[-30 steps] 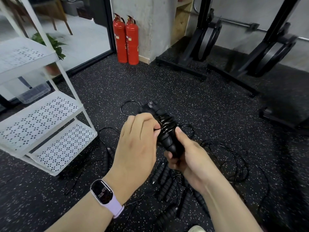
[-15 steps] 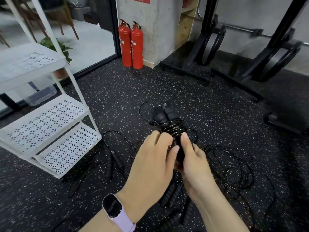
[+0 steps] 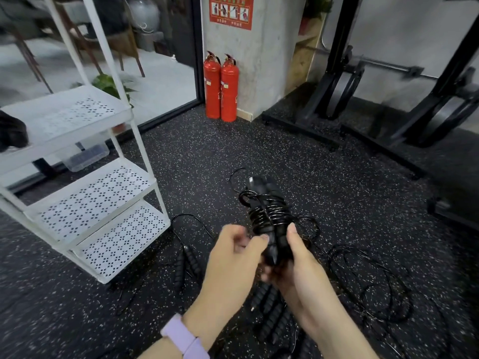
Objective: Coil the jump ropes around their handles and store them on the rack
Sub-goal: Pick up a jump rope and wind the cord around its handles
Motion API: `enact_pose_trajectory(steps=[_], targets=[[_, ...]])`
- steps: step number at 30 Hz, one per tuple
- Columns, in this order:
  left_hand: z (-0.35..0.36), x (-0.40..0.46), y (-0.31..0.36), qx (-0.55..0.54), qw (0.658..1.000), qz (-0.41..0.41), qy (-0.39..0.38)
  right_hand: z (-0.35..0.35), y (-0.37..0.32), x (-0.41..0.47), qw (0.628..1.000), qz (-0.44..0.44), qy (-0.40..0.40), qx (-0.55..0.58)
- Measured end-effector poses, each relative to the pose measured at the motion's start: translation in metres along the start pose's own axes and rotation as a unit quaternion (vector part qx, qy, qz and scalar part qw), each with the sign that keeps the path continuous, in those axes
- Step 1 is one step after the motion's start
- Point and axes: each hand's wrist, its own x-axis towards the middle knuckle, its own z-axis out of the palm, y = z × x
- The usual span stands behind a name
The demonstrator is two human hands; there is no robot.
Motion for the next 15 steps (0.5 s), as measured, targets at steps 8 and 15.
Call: enact_pose_trajectory(steps=[8, 15], targets=[[-0.011, 0.01, 0.002, -0.138, 0.989, -0.049, -0.011, 0.028, -0.001, 0.006, 0.985, -0.023, 0.004, -0.174], [-0.072, 0.019, 0.018, -0.14, 0.987, -0.023, 0.068, 0.047, 0.0, 0.015, 0.945, -0.019, 0.056, -0.321]])
